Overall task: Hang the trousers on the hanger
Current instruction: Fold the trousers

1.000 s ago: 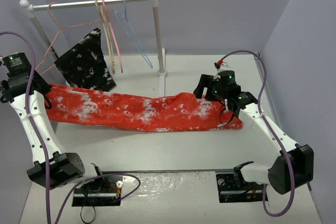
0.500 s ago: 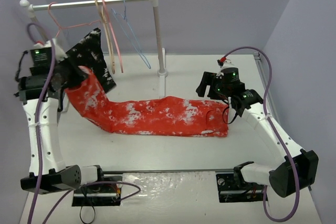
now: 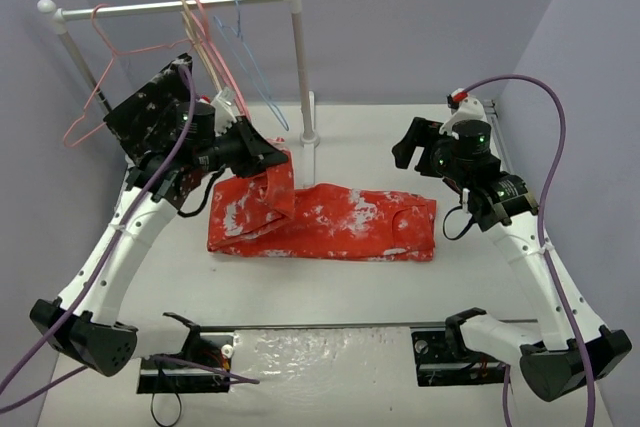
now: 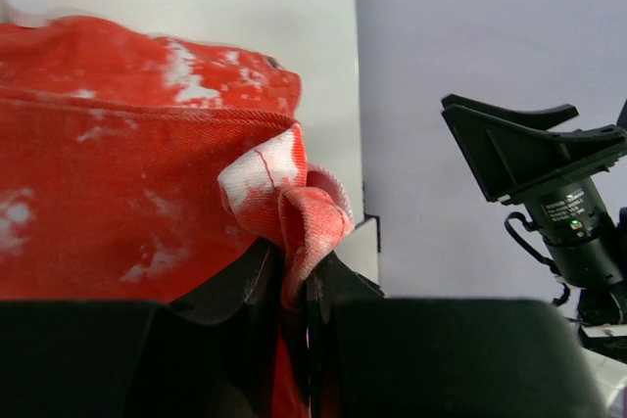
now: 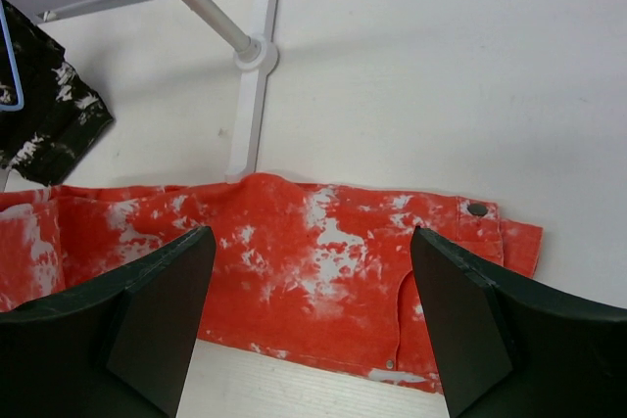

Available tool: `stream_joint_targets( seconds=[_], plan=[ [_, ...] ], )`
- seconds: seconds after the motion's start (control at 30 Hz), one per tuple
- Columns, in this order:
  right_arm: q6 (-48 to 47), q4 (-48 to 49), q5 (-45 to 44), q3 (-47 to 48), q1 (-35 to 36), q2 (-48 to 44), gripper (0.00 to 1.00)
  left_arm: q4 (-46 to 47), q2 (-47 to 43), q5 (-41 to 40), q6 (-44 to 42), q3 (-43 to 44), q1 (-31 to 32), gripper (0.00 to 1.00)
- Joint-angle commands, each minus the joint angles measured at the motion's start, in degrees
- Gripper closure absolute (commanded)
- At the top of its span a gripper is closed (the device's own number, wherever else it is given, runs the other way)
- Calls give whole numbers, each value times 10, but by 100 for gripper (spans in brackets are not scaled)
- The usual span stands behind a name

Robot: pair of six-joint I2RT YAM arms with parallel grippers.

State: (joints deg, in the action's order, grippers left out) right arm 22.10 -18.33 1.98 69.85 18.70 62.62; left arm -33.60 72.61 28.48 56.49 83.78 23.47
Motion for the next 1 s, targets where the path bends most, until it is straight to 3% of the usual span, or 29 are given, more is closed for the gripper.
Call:
stream_joint_targets(
  seconds=[0.0,0.33,0.57,0.77,0.97],
  plan=[
    [-15,12,-40,40,-5,-16,21,141,49,-2,53,78,63,100],
    [-7,-19,-121,44,-5,-59,20,155,182,-16,44,192,159,100],
    [2,-41,-167,25,-6,-88,18,142,249,-5,23,183,175,100],
    [13,-51,-177,1,-6,-92,18,89,326,9,-20,240,198,100],
    [19,-53,-183,-22,-6,-90,18,124,376,-2,-23,247,208,100]
  ],
)
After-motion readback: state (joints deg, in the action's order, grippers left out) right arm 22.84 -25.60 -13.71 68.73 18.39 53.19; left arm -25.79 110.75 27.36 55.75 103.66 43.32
